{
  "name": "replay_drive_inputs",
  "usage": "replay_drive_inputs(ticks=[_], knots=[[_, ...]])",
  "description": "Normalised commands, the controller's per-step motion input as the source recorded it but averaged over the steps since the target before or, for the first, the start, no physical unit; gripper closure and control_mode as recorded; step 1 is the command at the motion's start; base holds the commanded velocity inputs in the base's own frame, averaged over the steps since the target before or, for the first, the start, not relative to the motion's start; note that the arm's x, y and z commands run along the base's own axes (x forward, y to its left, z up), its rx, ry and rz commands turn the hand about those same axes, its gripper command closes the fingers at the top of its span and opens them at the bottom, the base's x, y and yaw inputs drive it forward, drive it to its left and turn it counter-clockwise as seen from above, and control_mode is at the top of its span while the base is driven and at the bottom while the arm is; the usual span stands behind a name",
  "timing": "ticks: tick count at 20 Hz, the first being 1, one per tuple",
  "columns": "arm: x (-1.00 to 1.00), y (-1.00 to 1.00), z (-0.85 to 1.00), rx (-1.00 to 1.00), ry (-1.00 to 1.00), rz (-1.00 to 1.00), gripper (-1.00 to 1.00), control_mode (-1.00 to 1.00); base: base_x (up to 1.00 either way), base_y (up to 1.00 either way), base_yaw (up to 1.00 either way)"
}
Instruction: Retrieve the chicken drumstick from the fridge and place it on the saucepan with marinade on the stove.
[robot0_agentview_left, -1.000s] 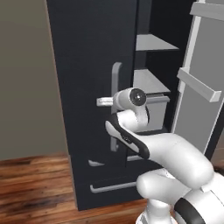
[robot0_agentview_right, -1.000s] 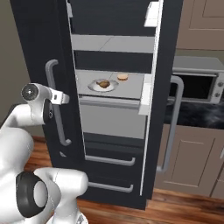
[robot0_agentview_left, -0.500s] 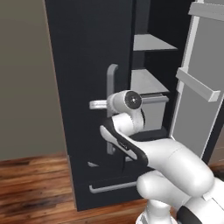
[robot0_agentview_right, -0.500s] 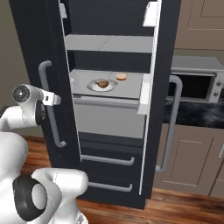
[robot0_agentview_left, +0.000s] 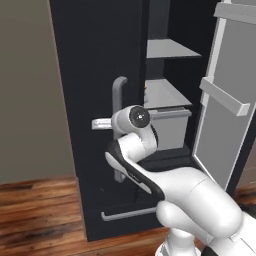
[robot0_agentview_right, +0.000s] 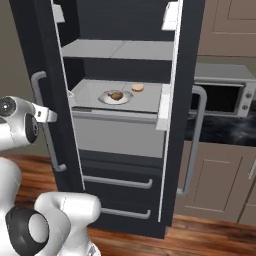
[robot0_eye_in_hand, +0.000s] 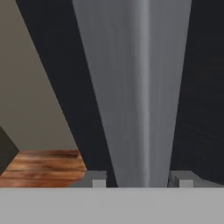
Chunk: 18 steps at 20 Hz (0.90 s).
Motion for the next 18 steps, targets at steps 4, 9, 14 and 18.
replay_drive_inputs(ticks=[4, 9, 14, 18], knots=[[-0.25, 0.82, 0.04, 0.00, 0.00, 0.03, 1.00, -1.00, 0.00, 0.00, 0.00], [-0.31, 1.00, 0.00, 0.00, 0.01, 0.07, 1.00, -1.00, 0.00, 0.00, 0.00], [-0.33, 1.00, 0.00, -0.01, 0.01, 0.08, 1.00, -1.00, 0.00, 0.00, 0.00], [-0.23, 0.98, 0.00, 0.00, 0.00, 0.07, 1.00, -1.00, 0.00, 0.00, 0.00]])
